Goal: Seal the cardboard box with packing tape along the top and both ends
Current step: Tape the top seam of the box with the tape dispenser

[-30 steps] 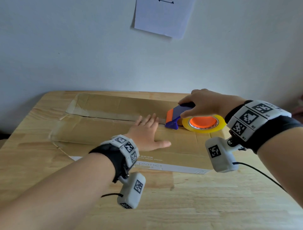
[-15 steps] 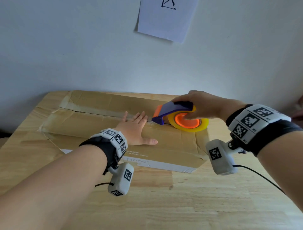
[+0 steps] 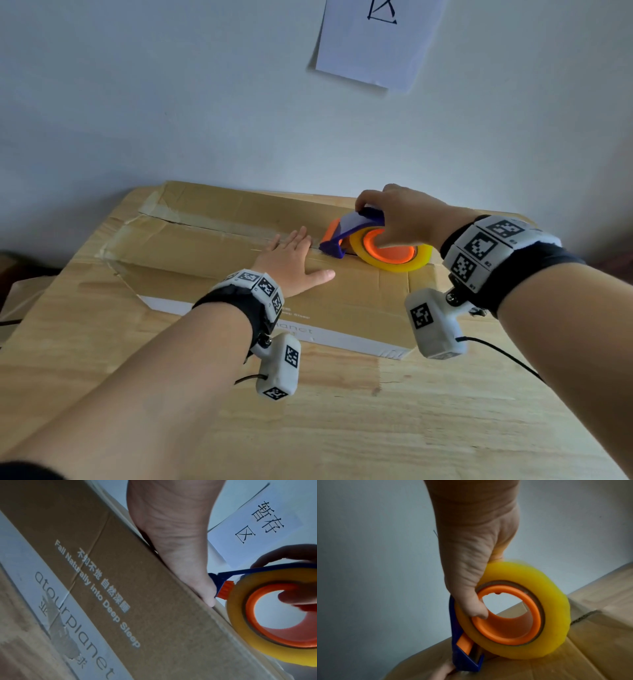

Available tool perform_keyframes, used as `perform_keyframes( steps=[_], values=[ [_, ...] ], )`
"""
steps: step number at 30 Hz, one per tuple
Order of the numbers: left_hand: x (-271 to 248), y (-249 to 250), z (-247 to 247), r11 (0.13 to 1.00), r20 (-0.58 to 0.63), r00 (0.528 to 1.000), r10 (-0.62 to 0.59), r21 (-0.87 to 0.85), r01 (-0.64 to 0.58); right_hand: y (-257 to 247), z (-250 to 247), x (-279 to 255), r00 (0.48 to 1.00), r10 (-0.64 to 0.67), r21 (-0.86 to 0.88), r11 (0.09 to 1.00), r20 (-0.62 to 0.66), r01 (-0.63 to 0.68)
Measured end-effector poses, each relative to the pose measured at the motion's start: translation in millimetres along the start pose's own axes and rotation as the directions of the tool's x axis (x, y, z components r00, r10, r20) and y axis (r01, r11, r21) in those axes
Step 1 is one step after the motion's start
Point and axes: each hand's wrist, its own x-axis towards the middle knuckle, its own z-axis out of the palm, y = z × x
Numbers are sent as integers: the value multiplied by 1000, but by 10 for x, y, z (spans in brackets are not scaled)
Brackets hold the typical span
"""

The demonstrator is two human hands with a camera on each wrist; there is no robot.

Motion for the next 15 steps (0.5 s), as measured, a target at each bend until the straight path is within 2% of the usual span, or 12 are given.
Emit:
perform_keyframes(
  steps=[8,15],
  values=[
    [40,-70,35,1000,24,1000,7,1,-7,172,-202,-157,999,-46,5,999,-15,46],
    [42,-66,22,1000,46,999,4,12,-4,363,-261,-315,1000,-14,0,1000,10,14]
  ],
)
